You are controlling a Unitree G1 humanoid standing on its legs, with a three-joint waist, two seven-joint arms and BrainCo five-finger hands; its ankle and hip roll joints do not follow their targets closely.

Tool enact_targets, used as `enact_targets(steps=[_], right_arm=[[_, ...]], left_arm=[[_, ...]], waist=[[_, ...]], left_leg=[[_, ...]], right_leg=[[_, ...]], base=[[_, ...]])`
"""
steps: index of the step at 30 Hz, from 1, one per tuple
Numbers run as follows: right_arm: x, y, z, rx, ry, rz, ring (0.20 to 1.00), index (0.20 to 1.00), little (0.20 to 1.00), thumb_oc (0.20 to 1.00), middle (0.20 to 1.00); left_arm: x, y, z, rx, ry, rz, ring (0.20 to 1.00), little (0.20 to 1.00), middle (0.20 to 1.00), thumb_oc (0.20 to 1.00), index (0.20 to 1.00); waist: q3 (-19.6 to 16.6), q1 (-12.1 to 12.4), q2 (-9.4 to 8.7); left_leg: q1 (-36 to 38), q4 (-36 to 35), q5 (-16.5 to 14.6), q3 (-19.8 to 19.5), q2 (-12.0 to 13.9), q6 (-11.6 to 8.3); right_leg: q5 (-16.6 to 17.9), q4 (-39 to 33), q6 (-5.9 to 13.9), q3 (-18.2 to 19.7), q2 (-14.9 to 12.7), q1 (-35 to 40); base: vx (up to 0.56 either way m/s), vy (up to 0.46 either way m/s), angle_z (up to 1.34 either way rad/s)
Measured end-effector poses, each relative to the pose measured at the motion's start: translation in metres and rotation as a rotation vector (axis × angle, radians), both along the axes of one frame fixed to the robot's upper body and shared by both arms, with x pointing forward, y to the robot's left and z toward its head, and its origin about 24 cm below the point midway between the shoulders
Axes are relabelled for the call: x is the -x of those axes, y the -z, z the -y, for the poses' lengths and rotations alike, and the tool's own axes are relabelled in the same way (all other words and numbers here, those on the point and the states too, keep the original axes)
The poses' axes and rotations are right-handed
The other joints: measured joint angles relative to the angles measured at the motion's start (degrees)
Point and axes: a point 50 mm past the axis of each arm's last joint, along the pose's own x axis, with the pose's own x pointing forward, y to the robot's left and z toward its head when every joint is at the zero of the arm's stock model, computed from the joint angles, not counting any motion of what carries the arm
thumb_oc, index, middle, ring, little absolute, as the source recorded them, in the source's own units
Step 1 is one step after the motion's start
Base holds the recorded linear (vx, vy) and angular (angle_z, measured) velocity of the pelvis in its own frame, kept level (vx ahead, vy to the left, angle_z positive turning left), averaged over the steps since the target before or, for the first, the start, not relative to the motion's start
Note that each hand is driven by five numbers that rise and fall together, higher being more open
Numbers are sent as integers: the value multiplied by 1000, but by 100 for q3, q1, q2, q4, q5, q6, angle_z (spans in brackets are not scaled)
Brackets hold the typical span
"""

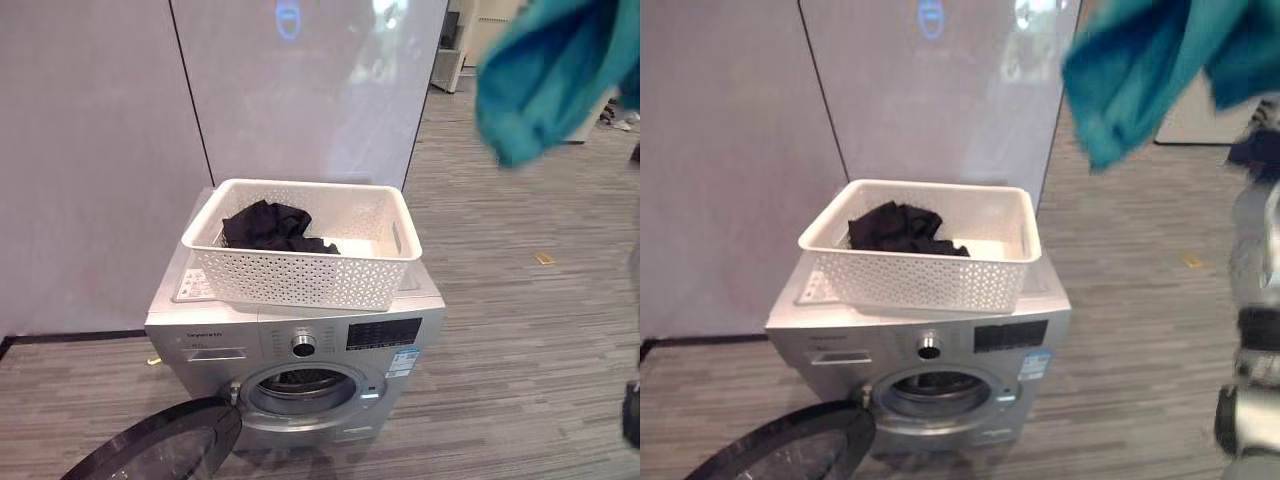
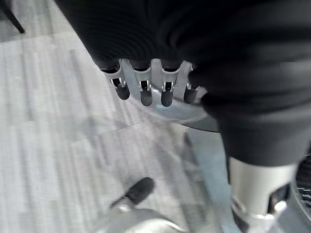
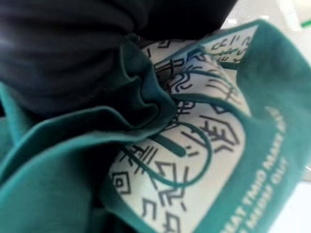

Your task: Grab the laundry basket,head to the washer,open it,put in the laundry and shut it.

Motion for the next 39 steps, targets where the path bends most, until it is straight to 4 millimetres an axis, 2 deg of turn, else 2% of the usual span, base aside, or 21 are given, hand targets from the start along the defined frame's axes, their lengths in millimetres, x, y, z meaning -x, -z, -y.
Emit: enact_targets(steps=[1, 2, 4, 6, 10, 11, 13, 16, 21, 22, 25, 28, 31, 32, 33, 34, 35, 36, 37, 38, 39], right_arm=[[2, 14, -3, -5, -4, -44, 200, 200, 200, 200, 200], [6, 43, -10, -50, -13, -113, 200, 200, 200, 200, 200], [9, 67, -17, -116, -40, -171, 200, 200, 200, 200, 200], [22, 102, -38, -192, -119, -250, 200, 200, 200, 200, 200], [37, 143, -69, -128, -290, -463, 200, 200, 200, 200, 200], [37, 143, -69, -128, -290, -463, 200, 200, 200, 200, 200], [47, 188, -96, -178, -434, -670, 200, 200, 200, 200, 200], [68, 242, -123, -405, -531, -856, 200, 200, 200, 200, 200], [94, 293, -143, -509, -590, -1095, 200, 200, 200, 200, 200], [100, 306, -146, -500, -602, -1173, 200, 200, 200, 200, 200], [91, 314, -147, -509, -604, -1210, 200, 200, 200, 200, 200], [50, 312, -152, -543, -576, -1193, 200, 200, 200, 200, 200], [8, 286, -162, -516, -590, -1104, 200, 200, 200, 200, 200], [-13, 268, -167, -496, -603, -1037, 200, 200, 200, 200, 200], [-26, 254, -174, -489, -616, -987, 200, 200, 200, 200, 200], [-34, 245, -180, -486, -631, -955, 200, 200, 200, 200, 200], [-44, 235, -185, -474, -639, -928, 200, 200, 200, 200, 200], [-52, 227, -191, -472, -641, -905, 200, 200, 200, 200, 200], [-57, 219, -197, -472, -655, -881, 200, 200, 200, 200, 200], [-60, 216, -198, -472, -648, -871, 200, 200, 200, 200, 200], [-63, 215, -202, -468, -637, -881, 200, 200, 200, 200, 200]], left_arm=[[-1, 0, 2, 5, 0, 4, 1000, 1000, 1000, 1000, 1000], [-2, 1, 5, 11, 1, 11, 1000, 1000, 1000, 1000, 1000], [-1, 1, 7, 19, -1, 11, 1000, 1000, 1000, 1000, 1000], [-1, 1, 7, 19, -11, 14, 1000, 1000, 1000, 1000, 1000], [11, 2, 3, 3, -3, -29, 1000, 1000, 1000, 1000, 1000], [11, 2, 3, 3, -3, -29, 1000, 1000, 1000, 1000, 1000], [9, 1, -2, -14, 30, -32, 1000, 1000, 1000, 1000, 1000], [11, 0, -6, -27, 40, -37, 1000, 1000, 1000, 1000, 1000], [7, 0, -3, -32, 80, -28, 1000, 1000, 1000, 1000, 1000], [-3, -2, -3, -37, 93, 14, 1000, 1000, 1000, 1000, 1000], [-45, -9, -1, -69, 163, 138, 1000, 1000, 1000, 1000, 1000], [-93, -23, -1, -97, 221, 277, 1000, 1000, 1000, 1000, 1000], [-114, -32, 2, -103, 236, 358, 1000, 1000, 1000, 1000, 1000], [-124, -36, 5, -98, 245, 395, 1000, 1000, 1000, 1000, 1000], [-130, -41, 6, -102, 265, 429, 1000, 1000, 1000, 1000, 1000], [-134, -44, 4, -107, 268, 450, 1000, 1000, 1000, 1000, 1000], [-140, -46, 3, -113, 255, 466, 1000, 1000, 1000, 1000, 1000], [-142, -47, 3, -114, 246, 474, 1000, 1000, 1000, 1000, 1000], [-143, -48, 3, -116, 245, 472, 1000, 1000, 1000, 1000, 1000], [-145, -49, 2, -121, 237, 476, 1000, 1000, 1000, 1000, 1000], [-147, -50, 0, -128, 223, 491, 1000, 1000, 1000, 1000, 1000]], waist=[[39, -18, 65], [100, -59, 146], [123, -81, 158], [204, -93, 109], [267, -98, 46], [267, -98, 46], [380, -101, -6], [482, -90, -23], [740, -63, 99], [950, -28, 62], [1530, 98, 104], [2131, 152, 58], [2540, 271, 78], [2726, 411, 168], [2828, 481, 173], [2908, 481, 99], [3065, 489, 131], [3112, 461, 174], [3145, 498, 170], [3245, 506, 132], [3283, 558, 81]], left_leg=[[-4, 0, 0, 2, -5, 0], [-24, 0, 2, -13, -5, -2], [-69, -1, 12, -25, 16, -18], [-87, 0, 31, -28, 33, -45], [-92, 0, 37, -24, 26, -53], [-92, 0, 37, -24, 26, -53], [-95, -1, 37, -24, 15, -53], [-115, 0, 38, -32, 28, -51], [-191, 50, 67, -24, 0, -75], [-425, 424, 34, -32, 27, -4], [-965, 1055, -116, -91, 86, 26], [-1935, 1823, -295, -312, 155, 42], [-2484, 2259, -375, -356, 266, 126], [-2733, 2421, -391, -339, 402, 131], [-2962, 2633, -397, -360, 443, 136], [-3155, 2897, -431, -360, 433, 134], [-3348, 3185, -497, -451, 461, 83], [-3638, 3646, -639, -543, 543, 36], [-3704, 3829, -887, -577, 598, 114], [-3762, 3856, -907, -568, 621, 140], [-3999, 4198, -1060, -591, 665, 131]], right_leg=[[-9, 52, 2, 23, -7, -37], [-17, 109, -10, 52, 1, -102], [-22, 119, -16, 51, 17, -126], [-23, 132, -19, 46, 32, -183], [-25, 153, -21, 44, 12, -187], [-25, 153, -21, 44, 12, -187], [-34, 190, -18, 46, -4, -202], [-134, 340, -71, 44, -5, -278], [-164, 449, -90, 41, -40, -404], [-247, 668, -146, 44, -95, -593], [-385, 1260, -174, 20, -227, -1077], [-639, 2065, -265, -94, -421, -1965], [-692, 2422, -316, -119, -469, -2443], [-877, 2913, -281, -161, -479, -2743], [-1206, 3598, -353, -162, -587, -2986], [-1573, 3746, -376, -121, -688, -3012], [-1650, 3900, -504, -150, -691, -3119], [-1697, 4014, -511, -254, -686, -3283], [-1733, 4136, -497, -297, -680, -3424], [-1748, 4246, -489, -287, -688, -3481], [-1948, 4702, -465, -230, -744, -3738]], base=[[-3, 4, -9], [9, 2, -10], [4, -2, -3], [-11, -1, 2], [-5, -1, 1], [0, 0, 0], [0, 0, 0], [0, 0, 0], [-111, -12, 2], [-349, -43, 4], [-264, -16, 13], [-114, -2, 38], [-17, -21, 12], [-54, -17, 15], [-51, -16, 33], [-28, -12, 45], [-28, -14, 45], [-17, -14, 23], [-17, -14, 14], [0, 0, 0], [26, 0, 16]])
